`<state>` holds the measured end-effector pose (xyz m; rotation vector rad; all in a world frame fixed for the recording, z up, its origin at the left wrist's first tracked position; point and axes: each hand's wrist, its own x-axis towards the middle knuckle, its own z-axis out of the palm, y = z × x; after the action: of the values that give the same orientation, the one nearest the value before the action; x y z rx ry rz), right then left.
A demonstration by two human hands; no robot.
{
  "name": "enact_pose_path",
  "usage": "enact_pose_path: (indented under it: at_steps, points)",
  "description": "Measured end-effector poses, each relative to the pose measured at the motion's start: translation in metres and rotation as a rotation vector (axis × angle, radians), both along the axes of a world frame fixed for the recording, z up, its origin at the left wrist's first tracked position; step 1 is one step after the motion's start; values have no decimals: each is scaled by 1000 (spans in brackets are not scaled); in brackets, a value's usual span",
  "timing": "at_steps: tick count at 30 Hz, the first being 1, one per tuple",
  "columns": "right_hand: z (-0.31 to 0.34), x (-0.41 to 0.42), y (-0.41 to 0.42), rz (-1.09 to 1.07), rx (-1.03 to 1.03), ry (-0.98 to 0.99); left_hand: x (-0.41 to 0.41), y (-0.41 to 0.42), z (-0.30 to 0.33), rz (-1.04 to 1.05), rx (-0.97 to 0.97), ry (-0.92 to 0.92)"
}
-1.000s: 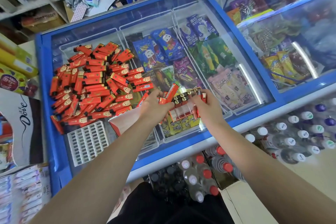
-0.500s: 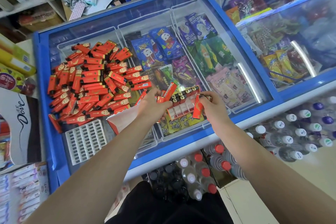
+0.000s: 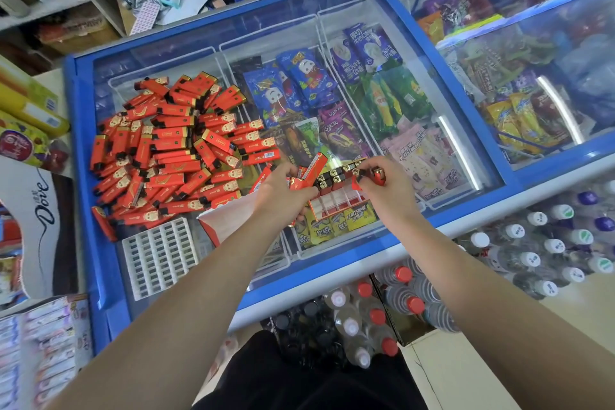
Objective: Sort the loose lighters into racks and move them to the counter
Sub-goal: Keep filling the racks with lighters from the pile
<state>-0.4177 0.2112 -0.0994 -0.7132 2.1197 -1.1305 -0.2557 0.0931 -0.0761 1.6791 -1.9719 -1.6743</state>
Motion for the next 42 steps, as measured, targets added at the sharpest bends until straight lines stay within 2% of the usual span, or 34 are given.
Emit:
enact_pose_path:
  at_steps: [14, 19, 26, 28, 32, 42]
  points:
    - [2, -9, 3, 92, -42, -69, -1, -1, 0, -13, -9, 9]
    - [-4, -7, 2, 53, -61, -92, -1, 0, 0, -10, -7, 10]
    - [-8, 1, -8, 86, -3, 59, 0, -1, 1, -17, -1, 7]
    - [-8, 2, -11, 53, 14, 24, 0, -1, 2, -18, 1, 4]
    - [-7, -2, -15, -52, 21, -176, -1, -2, 3, -25, 1, -8]
    - [-9, 4, -16, -191, 3, -187, -1, -1, 3, -7, 3, 1]
